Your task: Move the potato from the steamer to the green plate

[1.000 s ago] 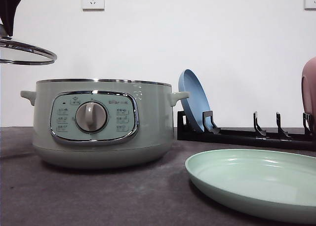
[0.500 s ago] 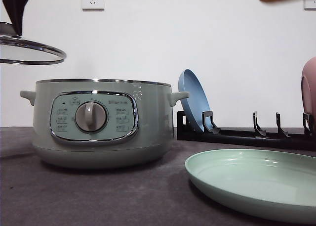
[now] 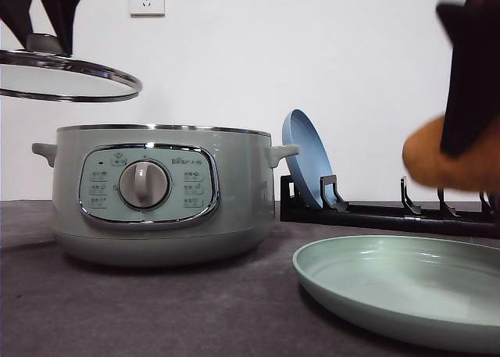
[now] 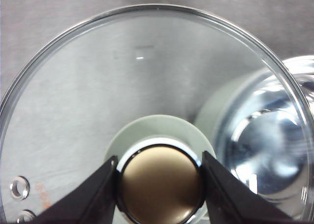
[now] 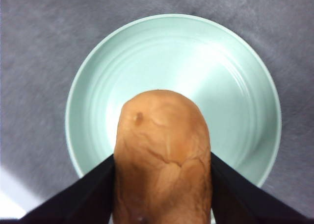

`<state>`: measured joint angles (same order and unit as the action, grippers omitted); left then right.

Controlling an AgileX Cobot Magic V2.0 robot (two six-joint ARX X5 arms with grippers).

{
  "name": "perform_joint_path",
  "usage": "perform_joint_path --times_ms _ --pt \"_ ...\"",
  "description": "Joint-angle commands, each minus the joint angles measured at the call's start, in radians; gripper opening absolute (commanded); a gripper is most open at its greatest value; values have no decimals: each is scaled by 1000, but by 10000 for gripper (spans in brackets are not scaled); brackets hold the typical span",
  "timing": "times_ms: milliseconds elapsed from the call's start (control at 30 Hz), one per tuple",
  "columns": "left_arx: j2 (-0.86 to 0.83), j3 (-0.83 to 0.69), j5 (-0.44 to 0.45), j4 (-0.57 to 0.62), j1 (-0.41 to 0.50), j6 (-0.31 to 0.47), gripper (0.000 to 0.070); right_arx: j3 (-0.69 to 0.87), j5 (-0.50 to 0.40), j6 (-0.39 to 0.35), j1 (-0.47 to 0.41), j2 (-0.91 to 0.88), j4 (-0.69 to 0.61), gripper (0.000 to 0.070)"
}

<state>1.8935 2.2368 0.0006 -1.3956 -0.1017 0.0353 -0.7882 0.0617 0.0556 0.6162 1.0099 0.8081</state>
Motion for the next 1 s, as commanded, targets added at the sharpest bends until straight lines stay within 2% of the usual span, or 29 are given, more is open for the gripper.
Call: perform_joint_path --times_ms 0,367,733,967 --pt "-5 45 4 20 -15 -2 0 20 16 34 -9 16 -48 234" --pt "-5 45 4 23 -115 -1 0 76 27 46 -60 149 -234 234" --pt "-5 45 4 21 -206 -2 0 76 43 42 -61 322 -340 234" --pt "-5 45 4 19 -267 -2 0 76 43 42 -61 385 -362 234"
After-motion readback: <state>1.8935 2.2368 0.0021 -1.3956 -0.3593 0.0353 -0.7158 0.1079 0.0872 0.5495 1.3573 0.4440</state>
